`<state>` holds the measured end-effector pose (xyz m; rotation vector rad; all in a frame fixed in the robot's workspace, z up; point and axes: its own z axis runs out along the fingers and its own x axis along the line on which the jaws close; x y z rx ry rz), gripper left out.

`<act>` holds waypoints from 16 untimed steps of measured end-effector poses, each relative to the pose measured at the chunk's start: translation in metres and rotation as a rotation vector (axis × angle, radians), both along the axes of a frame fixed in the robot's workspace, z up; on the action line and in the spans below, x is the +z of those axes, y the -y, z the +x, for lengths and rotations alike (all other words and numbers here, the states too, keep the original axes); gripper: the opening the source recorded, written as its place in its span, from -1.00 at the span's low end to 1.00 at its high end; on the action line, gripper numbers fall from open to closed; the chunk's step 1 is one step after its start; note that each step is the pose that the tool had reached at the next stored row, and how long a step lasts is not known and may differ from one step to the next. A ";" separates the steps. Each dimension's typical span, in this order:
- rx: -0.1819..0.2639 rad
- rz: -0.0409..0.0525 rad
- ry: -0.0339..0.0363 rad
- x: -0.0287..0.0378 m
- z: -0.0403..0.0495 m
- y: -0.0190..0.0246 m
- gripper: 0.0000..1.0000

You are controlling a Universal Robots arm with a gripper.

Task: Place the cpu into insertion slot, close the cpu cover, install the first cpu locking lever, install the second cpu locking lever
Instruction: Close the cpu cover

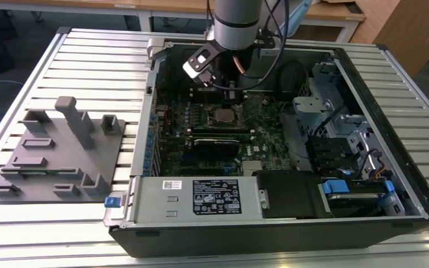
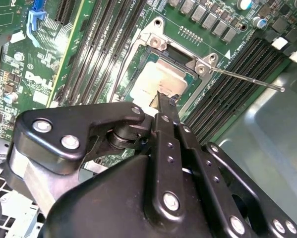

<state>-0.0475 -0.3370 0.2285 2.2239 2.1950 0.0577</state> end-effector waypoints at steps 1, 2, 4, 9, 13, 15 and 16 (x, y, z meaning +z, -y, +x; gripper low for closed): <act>0.000 0.0001 0.0000 0.0008 0.0000 0.0000 -0.80; 0.000 0.0001 0.0000 0.0014 0.0000 0.0000 -0.80; 0.000 0.0003 0.0002 0.0019 0.0000 -0.0001 -0.80; 0.000 0.0003 0.0001 0.0026 0.0000 0.0000 -0.80; 0.000 0.0001 0.0000 0.0028 0.0000 0.0000 -0.80; 0.000 -0.0004 -0.0003 0.0038 0.0000 0.0001 -0.80; 0.000 0.0000 0.0000 0.0042 0.0000 0.0000 -0.80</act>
